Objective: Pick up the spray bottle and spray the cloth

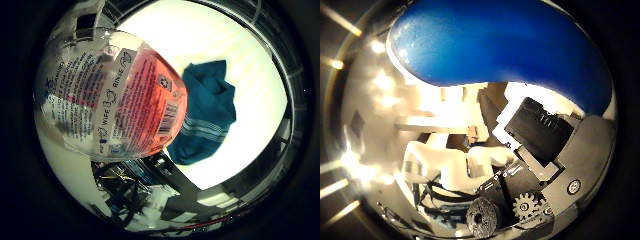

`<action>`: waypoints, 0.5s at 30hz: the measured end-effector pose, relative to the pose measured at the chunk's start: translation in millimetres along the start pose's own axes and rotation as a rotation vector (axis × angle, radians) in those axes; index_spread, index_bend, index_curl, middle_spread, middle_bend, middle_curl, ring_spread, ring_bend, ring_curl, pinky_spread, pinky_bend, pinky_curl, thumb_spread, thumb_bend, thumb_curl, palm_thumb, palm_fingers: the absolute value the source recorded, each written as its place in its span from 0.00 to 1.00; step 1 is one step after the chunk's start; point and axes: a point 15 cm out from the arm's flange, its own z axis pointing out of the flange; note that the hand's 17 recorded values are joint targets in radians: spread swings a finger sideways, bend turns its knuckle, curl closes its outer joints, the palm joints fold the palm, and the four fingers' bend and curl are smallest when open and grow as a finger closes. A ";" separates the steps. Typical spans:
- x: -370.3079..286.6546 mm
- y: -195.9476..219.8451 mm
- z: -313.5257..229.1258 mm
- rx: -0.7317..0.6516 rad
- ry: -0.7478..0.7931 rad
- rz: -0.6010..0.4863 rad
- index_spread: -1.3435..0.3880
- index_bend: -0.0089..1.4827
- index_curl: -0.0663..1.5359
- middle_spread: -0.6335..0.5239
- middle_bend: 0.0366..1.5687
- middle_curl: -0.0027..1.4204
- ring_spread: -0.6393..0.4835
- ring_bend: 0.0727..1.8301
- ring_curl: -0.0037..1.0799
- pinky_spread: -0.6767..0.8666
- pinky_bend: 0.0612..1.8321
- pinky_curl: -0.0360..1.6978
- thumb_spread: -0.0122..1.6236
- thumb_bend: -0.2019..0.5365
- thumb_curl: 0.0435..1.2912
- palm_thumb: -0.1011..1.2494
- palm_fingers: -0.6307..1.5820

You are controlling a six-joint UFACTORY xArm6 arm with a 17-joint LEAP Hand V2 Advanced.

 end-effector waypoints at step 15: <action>82.0 -76.9 71.2 0.329 -0.158 -0.001 0.67 0.79 0.44 0.49 0.83 0.39 0.44 0.78 0.50 0.31 0.53 0.73 0.54 0.25 0.62 0.87 0.84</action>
